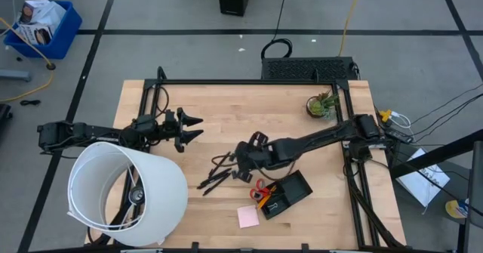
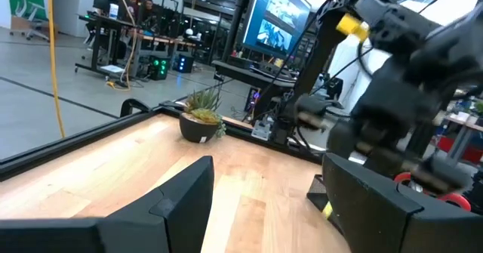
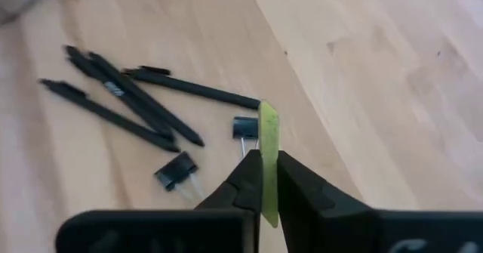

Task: Pick and place office supplies into organizer
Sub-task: Put the yellow eraser into the black desk organizer

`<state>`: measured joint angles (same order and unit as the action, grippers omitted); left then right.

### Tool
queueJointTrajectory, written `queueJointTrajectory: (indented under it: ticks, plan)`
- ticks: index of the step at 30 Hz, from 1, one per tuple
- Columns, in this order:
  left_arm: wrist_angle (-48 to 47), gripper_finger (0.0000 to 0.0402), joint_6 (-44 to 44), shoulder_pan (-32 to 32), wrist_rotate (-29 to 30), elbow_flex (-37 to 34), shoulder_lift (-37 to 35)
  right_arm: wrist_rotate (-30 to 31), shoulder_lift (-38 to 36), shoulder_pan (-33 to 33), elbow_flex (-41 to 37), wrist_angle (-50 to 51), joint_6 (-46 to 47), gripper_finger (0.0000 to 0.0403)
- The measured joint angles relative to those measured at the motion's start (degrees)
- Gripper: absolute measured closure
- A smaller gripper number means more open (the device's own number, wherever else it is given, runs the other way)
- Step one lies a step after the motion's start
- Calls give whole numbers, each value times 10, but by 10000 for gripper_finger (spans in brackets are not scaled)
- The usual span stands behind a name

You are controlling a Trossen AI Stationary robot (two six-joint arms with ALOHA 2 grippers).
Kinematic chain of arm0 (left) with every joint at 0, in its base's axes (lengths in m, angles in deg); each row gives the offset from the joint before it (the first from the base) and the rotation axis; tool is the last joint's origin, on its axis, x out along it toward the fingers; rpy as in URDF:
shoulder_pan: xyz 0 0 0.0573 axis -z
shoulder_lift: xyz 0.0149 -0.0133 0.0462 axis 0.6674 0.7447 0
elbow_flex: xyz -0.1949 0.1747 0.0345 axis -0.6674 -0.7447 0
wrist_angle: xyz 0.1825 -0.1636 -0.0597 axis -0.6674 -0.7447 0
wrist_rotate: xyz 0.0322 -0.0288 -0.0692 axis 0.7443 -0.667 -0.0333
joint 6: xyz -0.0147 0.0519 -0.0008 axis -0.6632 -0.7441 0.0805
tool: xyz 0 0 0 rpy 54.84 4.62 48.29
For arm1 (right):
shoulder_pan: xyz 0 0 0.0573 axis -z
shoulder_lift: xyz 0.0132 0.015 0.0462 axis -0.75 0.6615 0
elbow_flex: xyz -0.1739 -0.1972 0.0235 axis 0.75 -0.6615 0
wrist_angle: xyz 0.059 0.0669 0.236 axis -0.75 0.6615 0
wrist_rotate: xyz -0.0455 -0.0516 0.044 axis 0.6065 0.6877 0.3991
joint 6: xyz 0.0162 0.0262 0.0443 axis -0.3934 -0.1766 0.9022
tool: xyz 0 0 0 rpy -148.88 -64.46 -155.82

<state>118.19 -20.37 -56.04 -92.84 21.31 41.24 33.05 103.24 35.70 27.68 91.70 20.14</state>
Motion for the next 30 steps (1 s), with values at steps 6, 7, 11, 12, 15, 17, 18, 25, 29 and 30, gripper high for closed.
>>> queueJointTrajectory:
  ticks: [6,7,11,12,15,17,18,25,29,30]
  plan:
    - [0,149,0,0,0,0,0,-1,-53,-43,0,37,-23,381]
    - [0,149,0,0,0,0,0,-1,-61,-51,0,43,-34,379]
    - [0,149,0,0,0,0,0,15,-88,-89,0,61,-87,378]
    - [0,149,0,0,0,0,0,26,-96,-100,0,62,-105,381]
    - [0,149,0,0,0,0,0,53,-113,-130,0,72,-138,390]
    - [0,149,0,0,0,0,0,72,-120,-151,0,82,-146,390]
    - [0,149,0,0,0,0,0,76,-121,-160,0,84,-148,388]
    - [0,149,0,0,0,0,0,118,-126,-216,0,108,-155,380]
    - [0,149,0,0,0,0,0,118,-126,-227,0,108,-164,386]
    - [0,149,0,0,0,0,0,119,-126,-229,0,110,-162,386]
